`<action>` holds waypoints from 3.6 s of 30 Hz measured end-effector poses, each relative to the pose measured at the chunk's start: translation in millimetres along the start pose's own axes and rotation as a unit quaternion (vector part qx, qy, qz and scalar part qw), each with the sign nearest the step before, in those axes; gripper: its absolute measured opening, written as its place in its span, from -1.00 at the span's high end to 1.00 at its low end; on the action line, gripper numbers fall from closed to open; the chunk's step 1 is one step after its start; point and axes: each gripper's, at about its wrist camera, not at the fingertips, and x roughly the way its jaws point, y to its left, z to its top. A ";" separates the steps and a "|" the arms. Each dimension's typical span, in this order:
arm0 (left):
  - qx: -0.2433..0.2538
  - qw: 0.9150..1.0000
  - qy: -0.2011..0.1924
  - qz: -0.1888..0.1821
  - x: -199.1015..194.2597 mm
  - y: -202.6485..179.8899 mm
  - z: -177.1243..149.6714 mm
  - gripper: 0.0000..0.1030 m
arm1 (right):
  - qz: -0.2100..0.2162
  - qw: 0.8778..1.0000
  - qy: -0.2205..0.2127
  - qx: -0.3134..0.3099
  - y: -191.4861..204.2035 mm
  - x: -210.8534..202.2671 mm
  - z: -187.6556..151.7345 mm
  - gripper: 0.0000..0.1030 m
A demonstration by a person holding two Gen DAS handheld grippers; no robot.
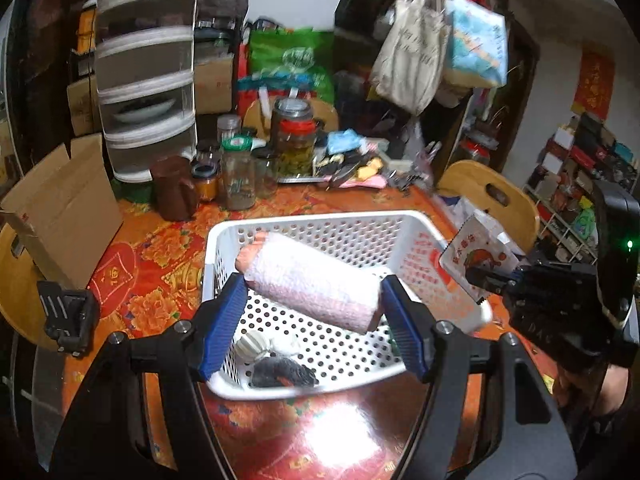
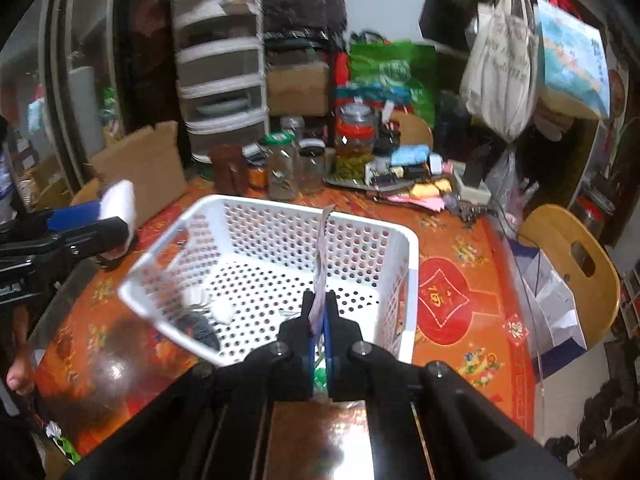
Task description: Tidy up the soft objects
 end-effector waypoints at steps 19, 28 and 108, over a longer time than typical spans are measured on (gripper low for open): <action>-0.002 0.990 0.133 0.039 148.9 14.1 -32.9 -0.33 | -0.081 0.984 0.150 -0.061 1.5 129.4 -17.5 0.96; -0.002 0.994 0.108 0.024 127.6 10.2 -27.6 -0.62 | -0.069 0.989 0.123 -0.053 -1.8 119.3 -13.5 0.05; 0.026 0.998 -0.038 0.036 -128.9 -28.8 -181.6 -1.00 | -0.061 0.995 -0.038 0.064 39.0 -102.1 -145.4 -0.95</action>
